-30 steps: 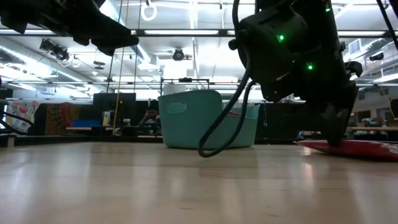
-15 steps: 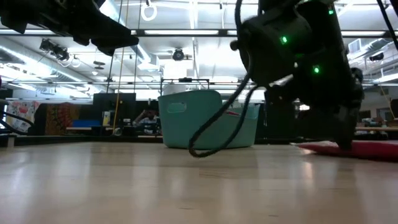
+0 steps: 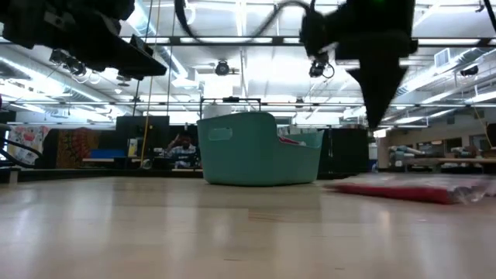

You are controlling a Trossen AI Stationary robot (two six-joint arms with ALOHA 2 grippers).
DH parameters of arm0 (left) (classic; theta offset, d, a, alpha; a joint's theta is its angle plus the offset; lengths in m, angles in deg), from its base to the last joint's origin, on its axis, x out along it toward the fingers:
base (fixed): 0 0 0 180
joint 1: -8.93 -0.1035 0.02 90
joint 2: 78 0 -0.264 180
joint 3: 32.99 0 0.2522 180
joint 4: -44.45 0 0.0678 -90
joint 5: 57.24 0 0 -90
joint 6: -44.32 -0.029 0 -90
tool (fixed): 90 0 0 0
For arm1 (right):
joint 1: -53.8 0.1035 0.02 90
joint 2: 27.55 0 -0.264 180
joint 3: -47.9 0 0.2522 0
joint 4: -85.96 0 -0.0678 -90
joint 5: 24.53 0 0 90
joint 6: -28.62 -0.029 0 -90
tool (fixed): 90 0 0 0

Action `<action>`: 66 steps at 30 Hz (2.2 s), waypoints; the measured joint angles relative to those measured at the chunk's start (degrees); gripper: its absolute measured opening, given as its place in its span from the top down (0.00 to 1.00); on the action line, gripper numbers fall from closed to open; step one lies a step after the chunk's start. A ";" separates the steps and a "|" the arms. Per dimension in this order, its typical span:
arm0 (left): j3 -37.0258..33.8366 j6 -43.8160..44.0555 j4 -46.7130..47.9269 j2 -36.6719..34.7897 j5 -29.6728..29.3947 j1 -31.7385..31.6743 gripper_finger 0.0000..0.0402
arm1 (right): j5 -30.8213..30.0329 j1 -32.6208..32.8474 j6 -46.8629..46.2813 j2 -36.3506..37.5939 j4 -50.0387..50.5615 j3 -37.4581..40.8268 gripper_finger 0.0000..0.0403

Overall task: Sort popcorn bags into baskets
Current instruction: Put the popcorn pack into the blue bin

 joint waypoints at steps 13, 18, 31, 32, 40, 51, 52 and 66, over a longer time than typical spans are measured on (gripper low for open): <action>0.01 -4.09 -13.01 13.56 0.31 0.49 0.57 | 1.37 0.13 0.02 3.24 -8.63 2.49 0.79; 0.02 -2.77 -13.92 13.54 0.31 0.45 0.57 | 2.19 0.07 -4.75 3.22 -13.34 7.24 0.64; 0.02 -2.70 -14.86 13.54 0.31 0.45 0.57 | 1.80 -0.29 -8.98 2.32 -17.75 12.89 0.53; 0.02 -2.69 -14.89 13.54 0.31 0.45 0.57 | 1.80 -0.36 -8.94 1.95 -17.70 13.16 0.53; 0.02 -2.67 -14.58 13.51 0.31 0.45 0.57 | 0.32 -0.89 -7.55 -2.59 -17.01 12.91 0.53; 0.02 -2.64 -14.62 13.49 0.31 0.45 0.57 | 1.31 -0.83 -6.96 -4.04 -17.10 12.71 0.72; 0.02 -2.65 -14.60 13.49 0.31 0.45 0.57 | 1.65 -0.85 -6.67 -4.08 -17.12 12.73 0.76; 0.02 -1.28 -14.61 13.49 0.34 0.45 0.57 | 3.30 0.22 1.65 -3.75 -12.17 5.90 0.99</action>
